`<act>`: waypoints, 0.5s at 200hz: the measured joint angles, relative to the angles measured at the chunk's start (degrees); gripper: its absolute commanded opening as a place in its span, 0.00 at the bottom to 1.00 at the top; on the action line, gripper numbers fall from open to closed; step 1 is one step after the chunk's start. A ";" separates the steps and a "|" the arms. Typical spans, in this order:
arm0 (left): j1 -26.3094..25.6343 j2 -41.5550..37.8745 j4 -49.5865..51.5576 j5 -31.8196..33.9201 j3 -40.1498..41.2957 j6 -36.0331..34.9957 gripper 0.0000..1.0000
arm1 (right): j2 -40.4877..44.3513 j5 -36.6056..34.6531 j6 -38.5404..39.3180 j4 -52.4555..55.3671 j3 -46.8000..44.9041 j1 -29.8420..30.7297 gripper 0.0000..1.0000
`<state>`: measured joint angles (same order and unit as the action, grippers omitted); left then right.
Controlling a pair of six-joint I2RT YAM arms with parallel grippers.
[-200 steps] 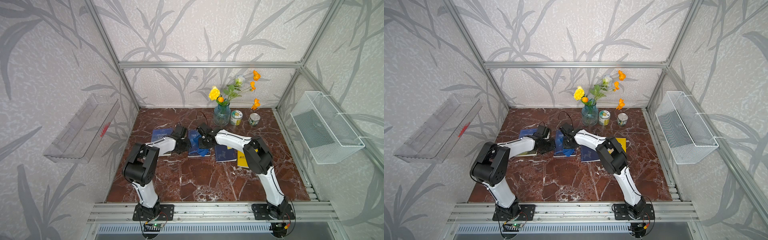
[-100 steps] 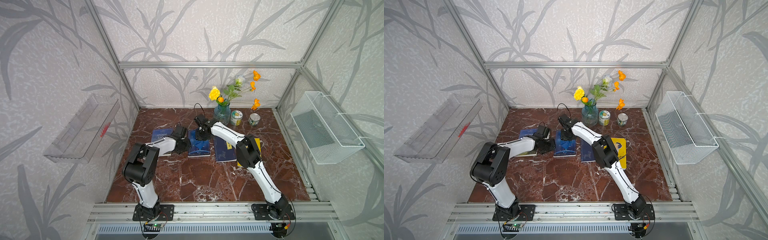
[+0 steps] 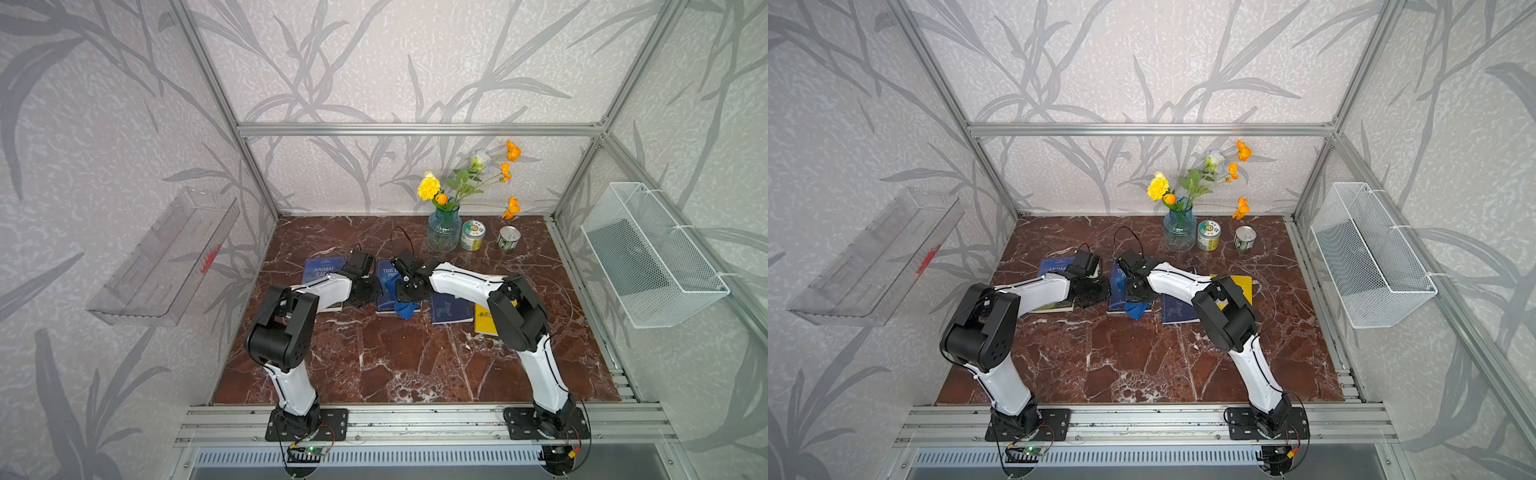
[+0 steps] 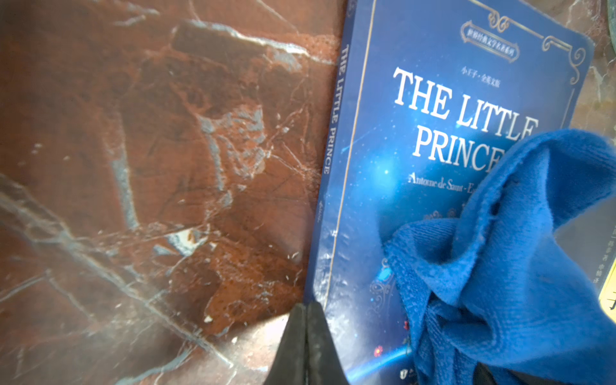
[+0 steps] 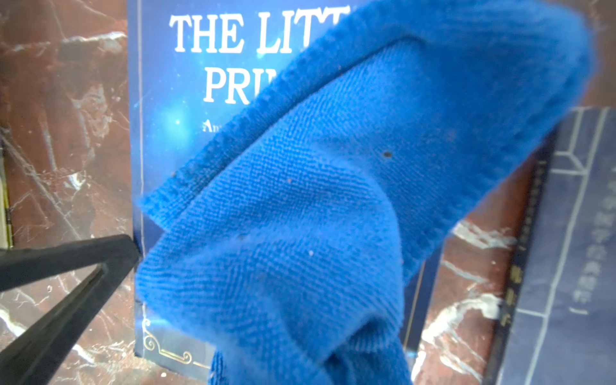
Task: Wipe the cover of the book
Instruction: Wipe the dirt from the cover of the book.
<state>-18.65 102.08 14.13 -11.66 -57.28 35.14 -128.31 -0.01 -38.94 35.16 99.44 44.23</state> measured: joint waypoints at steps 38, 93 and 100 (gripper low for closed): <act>-0.02 0.00 0.00 0.02 0.00 0.00 0.06 | -9.64 2.95 0.42 5.79 16.52 -2.80 0.00; -0.02 0.00 0.02 0.02 0.00 0.00 0.06 | -9.33 2.03 2.80 4.55 14.99 -2.84 0.00; -0.02 0.00 0.02 0.02 0.00 0.00 0.06 | -6.62 1.42 2.80 2.62 10.38 -2.34 0.00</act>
<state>-18.68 102.08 14.15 -11.64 -57.28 35.14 -134.93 1.41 -36.14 37.78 109.82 41.89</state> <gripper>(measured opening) 0.062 0.104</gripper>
